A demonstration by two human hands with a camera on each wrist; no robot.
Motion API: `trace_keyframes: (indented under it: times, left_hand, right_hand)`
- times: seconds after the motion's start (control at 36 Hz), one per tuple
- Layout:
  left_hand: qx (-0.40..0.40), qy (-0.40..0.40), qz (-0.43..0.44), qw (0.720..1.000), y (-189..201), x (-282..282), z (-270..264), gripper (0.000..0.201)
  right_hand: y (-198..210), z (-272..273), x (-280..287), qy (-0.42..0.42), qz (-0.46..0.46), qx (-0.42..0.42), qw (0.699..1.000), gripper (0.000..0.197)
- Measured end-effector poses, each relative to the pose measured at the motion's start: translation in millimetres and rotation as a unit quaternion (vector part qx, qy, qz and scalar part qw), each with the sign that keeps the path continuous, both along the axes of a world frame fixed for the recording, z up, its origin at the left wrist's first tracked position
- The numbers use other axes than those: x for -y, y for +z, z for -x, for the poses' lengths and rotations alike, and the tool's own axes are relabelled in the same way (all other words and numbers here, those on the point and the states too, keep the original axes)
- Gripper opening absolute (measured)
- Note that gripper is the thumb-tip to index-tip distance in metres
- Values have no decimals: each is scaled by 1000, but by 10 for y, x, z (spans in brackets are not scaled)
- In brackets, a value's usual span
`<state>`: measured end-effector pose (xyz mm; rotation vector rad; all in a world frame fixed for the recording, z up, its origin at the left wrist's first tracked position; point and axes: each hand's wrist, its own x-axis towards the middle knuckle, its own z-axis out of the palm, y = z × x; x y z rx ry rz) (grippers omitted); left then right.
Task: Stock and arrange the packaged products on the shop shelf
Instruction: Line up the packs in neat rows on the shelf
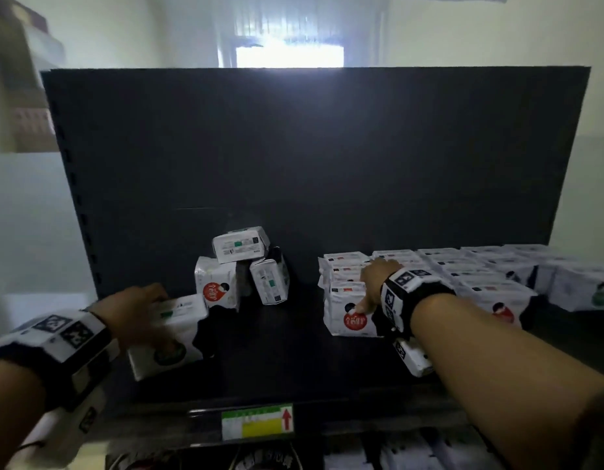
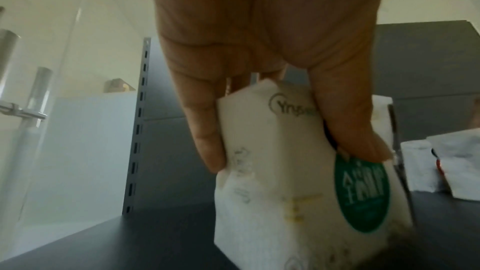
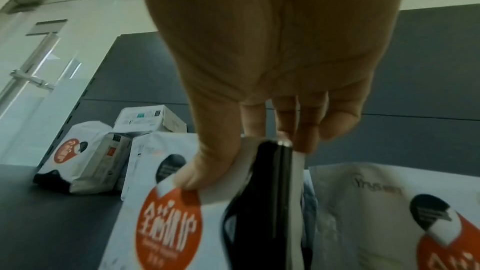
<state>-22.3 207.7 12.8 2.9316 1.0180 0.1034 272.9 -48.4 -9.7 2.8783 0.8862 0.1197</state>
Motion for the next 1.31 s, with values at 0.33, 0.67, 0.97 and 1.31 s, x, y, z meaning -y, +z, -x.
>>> trace_keyframes:
  times: [0.33, 0.67, 0.97, 1.31]
  left_hand:
    - [152, 10, 52, 987, 307, 733, 302, 56]
    - [159, -88, 140, 973, 300, 1294, -53, 65]
    - [135, -209, 109, 962, 202, 1966, -552, 62]
    - [153, -212, 84, 962, 290, 2838, -1791, 38]
  right_hand:
    - [42, 188, 181, 23, -121, -20, 992, 41]
    - [485, 1394, 336, 278, -329, -244, 869, 68]
    - [434, 1305, 1146, 262, -242, -183, 916, 66]
    - [878, -371, 2720, 166, -280, -277, 904, 38]
